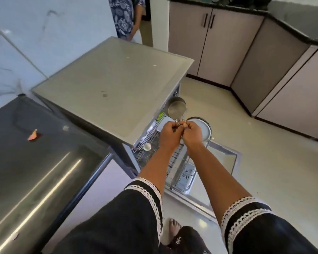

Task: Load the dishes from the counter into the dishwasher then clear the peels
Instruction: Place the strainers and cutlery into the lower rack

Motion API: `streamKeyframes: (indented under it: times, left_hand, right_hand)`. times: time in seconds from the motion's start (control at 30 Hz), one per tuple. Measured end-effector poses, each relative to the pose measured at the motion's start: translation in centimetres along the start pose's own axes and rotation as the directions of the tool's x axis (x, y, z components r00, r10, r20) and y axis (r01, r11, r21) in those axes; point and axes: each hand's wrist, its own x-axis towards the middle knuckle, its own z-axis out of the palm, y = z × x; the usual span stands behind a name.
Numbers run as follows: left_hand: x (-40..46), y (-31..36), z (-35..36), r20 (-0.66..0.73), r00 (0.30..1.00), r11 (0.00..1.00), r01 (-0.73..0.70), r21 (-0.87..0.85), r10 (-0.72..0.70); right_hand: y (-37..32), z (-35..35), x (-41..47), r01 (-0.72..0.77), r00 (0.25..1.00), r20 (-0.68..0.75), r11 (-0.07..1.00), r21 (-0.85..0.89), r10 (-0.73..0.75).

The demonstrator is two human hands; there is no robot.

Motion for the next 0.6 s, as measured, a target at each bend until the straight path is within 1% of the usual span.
streamKeyframes:
  times: [0.17,0.27,0.37,0.43,0.5,0.6]
  left_hand:
    - [0.9,-5.3,2.7,0.089,0.990,0.994,0.109,0.016,-0.110]
    - [2.2,-10.5,3.7,0.138,0.983,0.992,0.122,0.027,-0.125]
    - [4.2,-15.8,4.8,0.140,0.973,0.983,0.176,0.056,-0.182]
    - [5.6,-19.1,5.7,0.105,0.970,0.975,0.217,0.042,-0.220]
    - [7.5,-22.6,6.7,0.079,0.970,0.973,0.228,0.040,-0.231]
    - [10.3,-27.6,8.2,0.056,0.974,0.976,0.219,-0.007,-0.218]
  right_hand:
    - [5.9,0.7,3.3,-0.089,0.996,0.002,0.996,0.013,0.089]
    - [10.7,2.2,5.4,-0.147,0.989,0.019,0.989,0.026,0.147]
    - [15.1,4.1,8.0,-0.151,0.987,0.056,0.988,0.019,0.150]
    - [17.8,5.5,10.2,-0.148,0.987,0.070,0.989,0.026,0.146]
    - [20.5,6.9,12.7,-0.132,0.989,0.069,0.991,0.025,0.131]
    - [24.8,8.7,16.1,-0.102,0.992,0.077,0.994,0.044,0.099]
